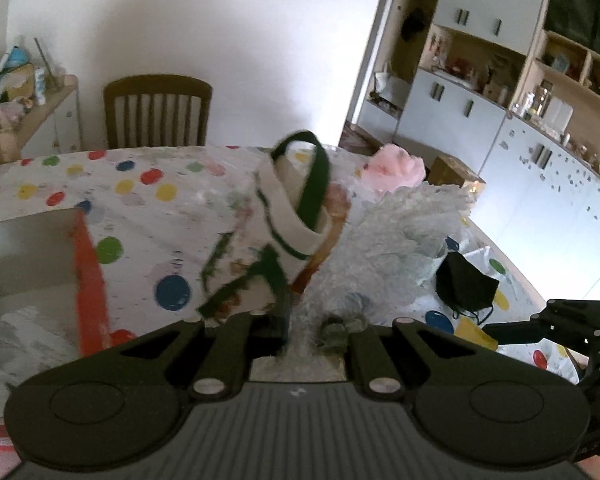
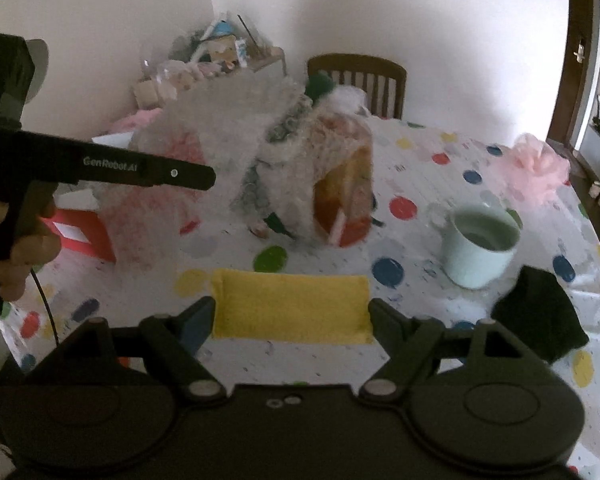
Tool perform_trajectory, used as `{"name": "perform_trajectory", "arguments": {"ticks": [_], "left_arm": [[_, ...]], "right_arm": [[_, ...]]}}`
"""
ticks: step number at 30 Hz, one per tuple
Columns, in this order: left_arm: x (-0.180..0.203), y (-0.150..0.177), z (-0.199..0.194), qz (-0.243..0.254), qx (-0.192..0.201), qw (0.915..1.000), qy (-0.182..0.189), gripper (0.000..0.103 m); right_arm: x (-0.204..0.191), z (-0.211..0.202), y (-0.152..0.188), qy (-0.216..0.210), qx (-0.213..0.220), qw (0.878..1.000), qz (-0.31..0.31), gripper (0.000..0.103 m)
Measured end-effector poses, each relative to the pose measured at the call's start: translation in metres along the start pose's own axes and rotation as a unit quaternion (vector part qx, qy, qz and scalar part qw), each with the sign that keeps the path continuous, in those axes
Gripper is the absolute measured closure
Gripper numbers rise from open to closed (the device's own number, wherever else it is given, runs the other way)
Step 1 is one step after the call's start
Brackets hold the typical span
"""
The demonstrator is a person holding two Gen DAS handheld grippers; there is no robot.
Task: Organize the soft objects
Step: 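Carry the bubble wrap with the left tool while the right tool carries the yellow sponge to the box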
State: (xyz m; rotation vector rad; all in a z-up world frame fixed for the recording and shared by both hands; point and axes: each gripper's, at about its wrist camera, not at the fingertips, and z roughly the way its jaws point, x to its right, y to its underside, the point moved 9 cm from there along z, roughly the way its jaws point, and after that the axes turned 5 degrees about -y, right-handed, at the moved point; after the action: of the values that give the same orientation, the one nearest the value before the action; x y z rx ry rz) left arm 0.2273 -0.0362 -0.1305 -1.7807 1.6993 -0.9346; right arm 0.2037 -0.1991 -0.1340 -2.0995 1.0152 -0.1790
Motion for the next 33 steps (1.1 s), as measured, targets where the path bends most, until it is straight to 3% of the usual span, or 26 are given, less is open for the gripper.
{"name": "perform_trajectory", "arguments": {"ticks": [21, 33], "left_arm": [[-0.120, -0.020, -0.071, -0.028, 0.053, 0.9963, -0.061, 0.094], [-0.216, -0.036, -0.094, -0.042, 0.087, 0.9872, -0.127, 0.094]], "right_arm": [[-0.120, 0.026, -0.074, -0.031, 0.030, 0.996, -0.083, 0.021], [-0.182, 0.062, -0.111, -0.053, 0.041, 0.988, -0.140, 0.021]]}}
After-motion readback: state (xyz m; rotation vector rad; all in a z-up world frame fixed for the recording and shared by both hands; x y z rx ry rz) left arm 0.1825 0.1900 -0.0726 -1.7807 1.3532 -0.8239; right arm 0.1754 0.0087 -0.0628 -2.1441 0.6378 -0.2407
